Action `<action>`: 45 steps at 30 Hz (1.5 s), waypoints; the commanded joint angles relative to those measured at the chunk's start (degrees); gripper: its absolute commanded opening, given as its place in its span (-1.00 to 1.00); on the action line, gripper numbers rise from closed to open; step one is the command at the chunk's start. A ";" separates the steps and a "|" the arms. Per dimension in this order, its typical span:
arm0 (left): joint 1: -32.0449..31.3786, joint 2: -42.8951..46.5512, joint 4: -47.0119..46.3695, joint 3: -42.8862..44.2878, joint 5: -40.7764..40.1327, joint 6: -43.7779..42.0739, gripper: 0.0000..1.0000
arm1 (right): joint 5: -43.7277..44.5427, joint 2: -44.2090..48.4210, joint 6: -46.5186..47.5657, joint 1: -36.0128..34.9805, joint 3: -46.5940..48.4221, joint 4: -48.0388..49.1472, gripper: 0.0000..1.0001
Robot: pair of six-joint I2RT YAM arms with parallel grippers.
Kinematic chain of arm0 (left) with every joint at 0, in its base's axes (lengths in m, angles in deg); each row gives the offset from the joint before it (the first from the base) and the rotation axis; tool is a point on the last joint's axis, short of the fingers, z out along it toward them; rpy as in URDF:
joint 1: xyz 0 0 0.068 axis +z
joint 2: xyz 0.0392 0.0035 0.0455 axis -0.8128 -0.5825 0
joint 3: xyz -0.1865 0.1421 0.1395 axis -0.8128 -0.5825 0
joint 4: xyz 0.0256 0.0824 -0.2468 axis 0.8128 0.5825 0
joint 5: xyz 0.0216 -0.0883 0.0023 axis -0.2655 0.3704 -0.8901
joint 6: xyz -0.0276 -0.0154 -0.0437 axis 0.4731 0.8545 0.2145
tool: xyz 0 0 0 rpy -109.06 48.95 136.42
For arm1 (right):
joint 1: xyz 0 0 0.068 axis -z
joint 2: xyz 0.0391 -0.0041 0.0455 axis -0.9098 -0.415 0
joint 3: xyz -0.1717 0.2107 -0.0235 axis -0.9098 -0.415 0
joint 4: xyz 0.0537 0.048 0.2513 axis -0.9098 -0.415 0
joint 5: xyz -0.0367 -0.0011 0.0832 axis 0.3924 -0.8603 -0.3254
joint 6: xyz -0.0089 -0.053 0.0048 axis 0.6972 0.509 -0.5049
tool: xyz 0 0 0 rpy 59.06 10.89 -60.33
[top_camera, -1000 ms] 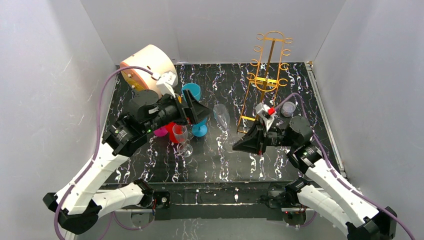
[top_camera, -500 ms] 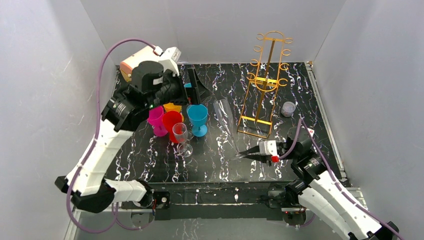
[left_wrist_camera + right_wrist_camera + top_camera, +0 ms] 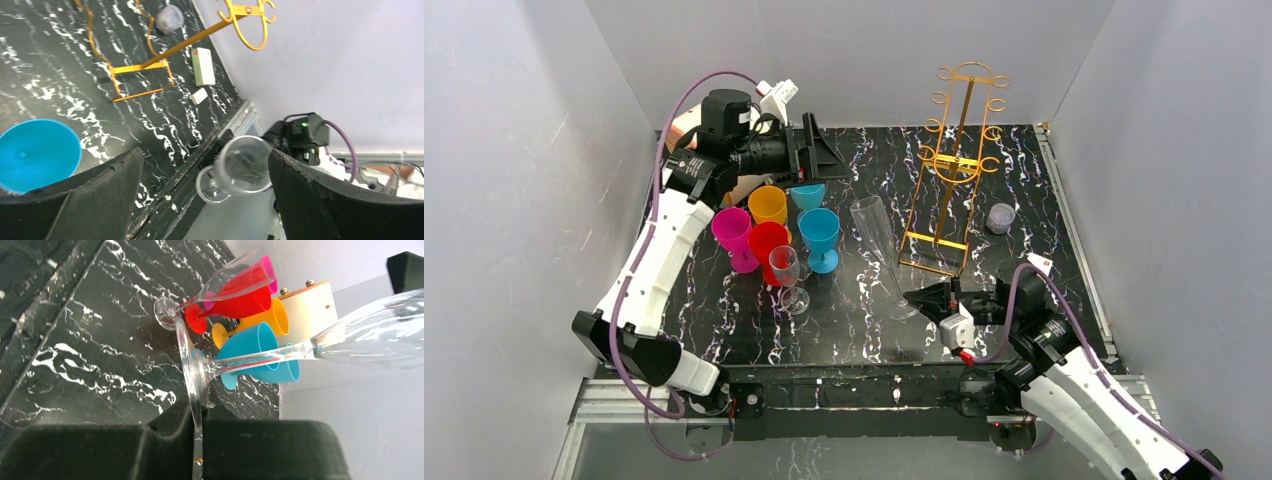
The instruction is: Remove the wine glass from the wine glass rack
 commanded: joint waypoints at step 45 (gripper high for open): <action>-11.47 -2.29 18.57 -1.26 5.84 -21.00 -0.64 | 9.43 -8.10 26.72 -0.80 8.95 -7.58 -0.97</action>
